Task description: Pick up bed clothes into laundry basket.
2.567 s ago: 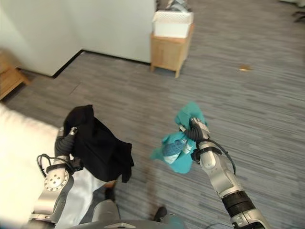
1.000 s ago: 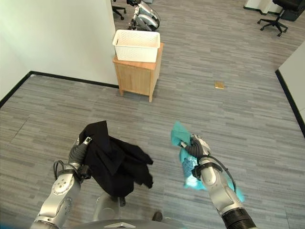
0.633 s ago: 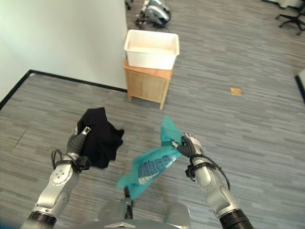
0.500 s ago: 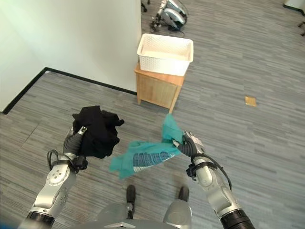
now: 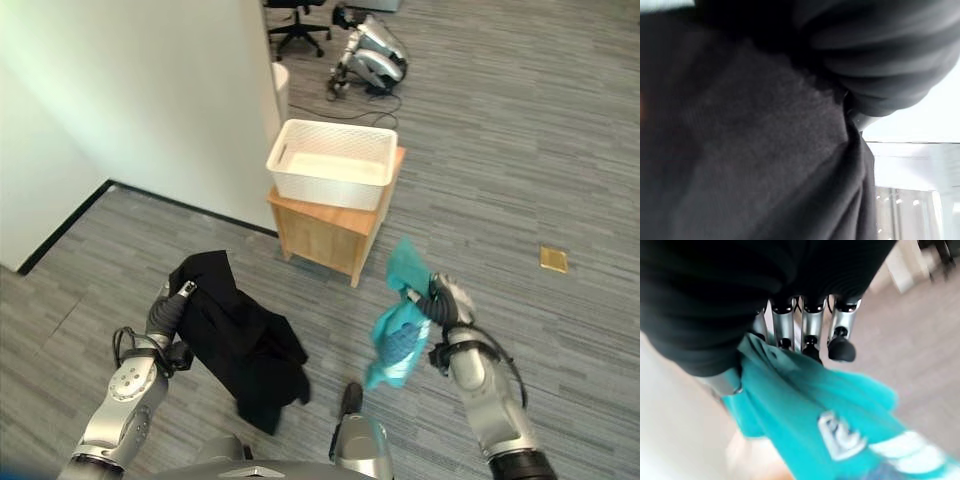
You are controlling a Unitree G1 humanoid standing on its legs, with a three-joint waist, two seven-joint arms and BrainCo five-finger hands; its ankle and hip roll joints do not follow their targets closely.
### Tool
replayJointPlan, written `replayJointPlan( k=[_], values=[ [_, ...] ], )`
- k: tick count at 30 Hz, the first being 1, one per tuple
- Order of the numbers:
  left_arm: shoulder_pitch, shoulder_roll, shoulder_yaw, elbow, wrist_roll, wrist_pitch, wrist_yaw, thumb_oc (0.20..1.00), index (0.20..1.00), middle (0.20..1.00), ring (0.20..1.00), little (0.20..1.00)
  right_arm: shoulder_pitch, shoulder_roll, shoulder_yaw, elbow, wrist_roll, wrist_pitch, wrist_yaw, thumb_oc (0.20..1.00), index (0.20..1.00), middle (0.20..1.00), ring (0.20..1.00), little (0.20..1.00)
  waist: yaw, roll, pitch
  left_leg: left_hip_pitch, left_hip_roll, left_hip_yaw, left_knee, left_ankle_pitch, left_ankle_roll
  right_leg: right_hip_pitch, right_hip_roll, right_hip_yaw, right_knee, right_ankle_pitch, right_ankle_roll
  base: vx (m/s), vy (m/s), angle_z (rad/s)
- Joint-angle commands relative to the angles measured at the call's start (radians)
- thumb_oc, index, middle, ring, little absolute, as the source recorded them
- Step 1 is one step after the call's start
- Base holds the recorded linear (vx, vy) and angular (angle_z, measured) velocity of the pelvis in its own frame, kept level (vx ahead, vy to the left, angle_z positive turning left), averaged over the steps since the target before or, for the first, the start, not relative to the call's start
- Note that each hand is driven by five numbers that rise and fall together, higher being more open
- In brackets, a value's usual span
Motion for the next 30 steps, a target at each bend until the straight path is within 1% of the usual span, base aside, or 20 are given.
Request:
replayJointPlan(
  k=[1,3,4,6,7,8,10,12,13,14,15,16,18,20,21,22,24,26,28,30],
  values=[
    [0.025,0.041,0.041,-0.129,-0.001,-0.083,0.020,0.200,0.200,0.200,0.200,0.200,-0.148,-0.102,-0.044,-0.217,-0.014,-0.105,-0.095,0.200,0.200,0.200,0.200,0.200,0.064,0.012,-0.023,0.087,-0.053,0.011,-0.410,-0.161,0.074,0.097,0.013,-0.003,-0.083,-0.087,0.120,0.36,0.331,-0.81],
    [0.056,0.031,0.039,-0.128,-0.011,-0.084,0.024,0.200,0.200,0.200,0.200,0.200,-0.221,-0.152,-0.068,-0.257,0.002,-0.122,-0.116,0.200,0.200,0.200,0.200,0.200,0.100,0.034,-0.043,0.105,-0.091,-0.056,-0.682,-0.062,0.063,0.132,0.027,0.033,-0.083,-0.126,0.136,0.40,0.309,-0.63],
    [0.055,0.029,0.039,-0.128,-0.011,-0.084,0.023,0.200,0.200,0.200,0.200,0.200,-0.222,-0.154,-0.068,-0.257,0.003,-0.122,-0.116,0.200,0.200,0.200,0.200,0.200,0.100,0.035,-0.043,0.109,-0.093,-0.054,-0.698,-0.048,0.063,0.129,0.027,0.033,-0.083,-0.122,0.135,0.32,0.150,-0.53],
    [0.071,0.022,0.029,-0.105,-0.032,-0.089,0.016,0.200,0.200,0.200,0.200,0.200,-0.292,-0.211,-0.080,-0.254,0.022,-0.125,-0.134,0.200,0.200,0.200,0.200,0.200,0.138,0.042,-0.054,0.072,-0.102,-0.111,-0.828,0.008,0.043,0.186,0.038,0.058,-0.083,-0.168,0.128,0.39,0.109,-0.50],
    [0.076,0.036,0.015,-0.090,-0.051,-0.082,0.006,0.200,0.200,0.200,0.200,0.200,-0.366,-0.265,-0.067,-0.215,0.040,-0.108,-0.144,0.200,0.200,0.200,0.200,0.200,0.166,0.043,-0.068,0.051,-0.121,-0.125,-0.839,0.034,0.036,0.223,0.060,0.073,-0.083,-0.193,0.118,0.34,0.065,-0.11],
    [0.075,0.033,0.016,-0.089,-0.052,-0.083,0.006,0.200,0.200,0.200,0.200,0.200,-0.376,-0.268,-0.060,-0.207,0.041,-0.108,-0.147,0.200,0.200,0.200,0.200,0.200,0.165,0.044,-0.065,0.053,-0.120,-0.124,-0.839,0.033,0.035,0.225,0.060,0.074,-0.083,-0.194,0.117,0.42,0.126,-0.15],
    [0.081,0.060,-0.019,-0.081,-0.065,-0.085,-0.015,0.200,0.200,0.200,0.200,0.200,-0.542,-0.340,0.048,-0.064,0.077,-0.078,-0.136,0.200,0.200,0.200,0.200,0.200,0.216,0.037,-0.101,0.088,-0.155,-0.170,-0.854,0.047,0.042,0.262,0.077,0.103,-0.083,-0.200,0.107,0.30,0.127,-0.59],
    [0.071,0.074,-0.029,-0.080,-0.076,-0.087,-0.023,0.200,0.200,0.200,0.200,0.200,-0.610,-0.369,0.105,0.005,0.082,-0.066,-0.137,0.200,0.200,0.200,0.200,0.200,0.223,0.024,-0.105,0.107,-0.160,-0.155,-0.854,0.037,0.042,0.286,0.072,0.100,-0.083,-0.205,0.107,0.22,0.070,-0.91],
    [0.066,0.098,-0.042,-0.075,-0.086,-0.087,-0.034,0.200,0.200,0.200,0.200,0.200,-0.701,-0.382,0.177,0.116,0.069,-0.038,-0.130,0.200,0.200,0.200,0.200,0.200,0.255,0.003,-0.120,0.143,-0.164,-0.128,-0.858,0.021,0.074,0.276,0.064,0.096,0.006,-0.194,0.121,0.23,0.082,-0.55],
    [0.066,0.097,-0.040,-0.074,-0.087,-0.087,-0.034,0.200,0.200,0.200,0.200,0.200,-0.708,-0.382,0.184,0.122,0.070,-0.039,-0.132,0.200,0.200,0.200,0.200,0.200,0.255,-0.002,-0.119,0.150,-0.169,-0.126,-0.858,0.008,0.073,0.278,0.057,0.097,0.014,-0.207,0.123,0.27,0.111,-0.29],
    [0.048,0.123,-0.050,-0.059,-0.103,-0.094,-0.034,0.200,0.200,0.200,0.200,0.200,-0.840,-0.387,0.287,0.274,0.043,-0.007,-0.116,0.200,0.200,0.200,0.200,0.200,0.273,-0.009,-0.105,0.206,-0.167,-0.091,-0.858,-0.018,0.105,0.175,0.001,0.061,0.222,-0.115,0.190,0.18,0.051,-0.26],
    [0.047,0.120,-0.049,-0.058,-0.103,-0.094,-0.035,0.200,0.200,0.200,0.200,0.200,-0.848,-0.387,0.294,0.279,0.044,-0.008,-0.117,0.200,0.200,0.200,0.200,0.200,0.271,-0.010,-0.107,0.207,-0.170,-0.090,-0.858,-0.027,0.104,0.173,-0.002,0.062,0.227,-0.124,0.192,0.22,0.099,-0.52],
    [0.019,0.148,-0.063,-0.050,-0.125,-0.103,-0.032,0.200,0.200,0.200,0.200,0.200,-0.994,-0.387,0.393,0.430,0.042,0.019,-0.118,0.200,0.200,0.200,0.200,0.200,0.264,0.006,-0.090,0.236,-0.150,-0.075,-0.858,-0.046,0.112,0.058,-0.056,0.036,0.431,-0.008,0.254,0.16,0.154,-0.19],
    [0.016,0.154,-0.068,-0.052,-0.128,-0.109,-0.040,0.200,0.200,0.200,0.200,0.200,-1.059,-0.377,0.421,0.529,0.035,0.034,-0.122,0.200,0.200,0.200,0.200,0.200,0.247,0.027,-0.085,0.257,-0.129,-0.062,-0.858,-0.068,0.112,-0.033,-0.093,-0.005,0.541,0.014,0.255,0.21,0.156,0.22],
    [0.011,0.162,-0.060,-0.048,-0.134,-0.108,-0.047,0.200,0.200,0.200,0.200,0.200,-1.088,-0.373,0.428,0.587,0.018,0.049,-0.138,0.200,0.200,0.200,0.200,0.200,0.249,0.021,-0.086,0.266,-0.127,-0.049,-0.858,-0.089,0.099,-0.047,-0.158,-0.079,0.460,0.013,0.242,0.29,-0.019,0.23],
    [0.014,0.164,-0.053,-0.048,-0.146,-0.108,-0.051,0.200,0.200,0.200,0.200,0.200,-1.107,-0.371,0.431,0.604,0.020,0.056,-0.140,0.200,0.200,0.200,0.200,0.200,0.248,0.010,-0.087,0.271,-0.133,-0.050,-0.858,-0.104,0.091,-0.045,-0.176,-0.106,0.367,-0.009,0.225,0.29,-0.097,0.22],
    [0.020,0.162,-0.046,-0.050,-0.149,-0.105,-0.054,0.200,0.200,0.200,0.200,0.200,-1.119,-0.364,0.434,0.616,0.024,0.062,-0.142,0.200,0.200,0.200,0.200,0.200,0.241,0.006,-0.088,0.277,-0.137,-0.063,-0.858,-0.115,0.086,-0.030,-0.159,-0.116,0.280,-0.032,0.212,0.18,-0.079,0.17],
    [0.028,0.153,-0.034,-0.040,-0.155,-0.103,-0.061,0.200,0.200,0.200,0.200,0.200,-1.125,-0.382,0.420,0.606,0.040,0.070,-0.156,0.200,0.200,0.200,0.200,0.200,0.229,-0.007,-0.087,0.309,-0.156,-0.090,-0.858,-0.152,0.080,-0.041,-0.107,-0.060,0.095,-0.051,0.202,0.30,-0.068,0.28],
    [0.046,0.136,-0.023,-0.015,-0.153,-0.106,-0.060,0.200,0.200,0.200,0.200,0.200,-1.162,-0.392,0.433,0.598,0.039,0.069,-0.163,0.200,0.200,0.200,0.200,0.200,0.243,-0.036,-0.100,0.341,-0.190,-0.112,-0.858,-0.186,0.086,-0.018,-0.085,-0.023,-0.030,-0.006,0.198,0.28,-0.024,0.38],
    [0.054,0.123,-0.022,-0.005,-0.141,-0.102,-0.061,0.200,0.200,0.200,0.200,0.200,-1.177,-0.387,0.439,0.600,0.042,0.069,-0.165,0.200,0.200,0.200,0.200,0.200,0.250,-0.039,-0.110,0.355,-0.192,-0.110,-0.858,-0.187,0.085,0.006,-0.082,-0.034,-0.052,0.014,0.198,0.20,-0.010,0.54]
  ],
)
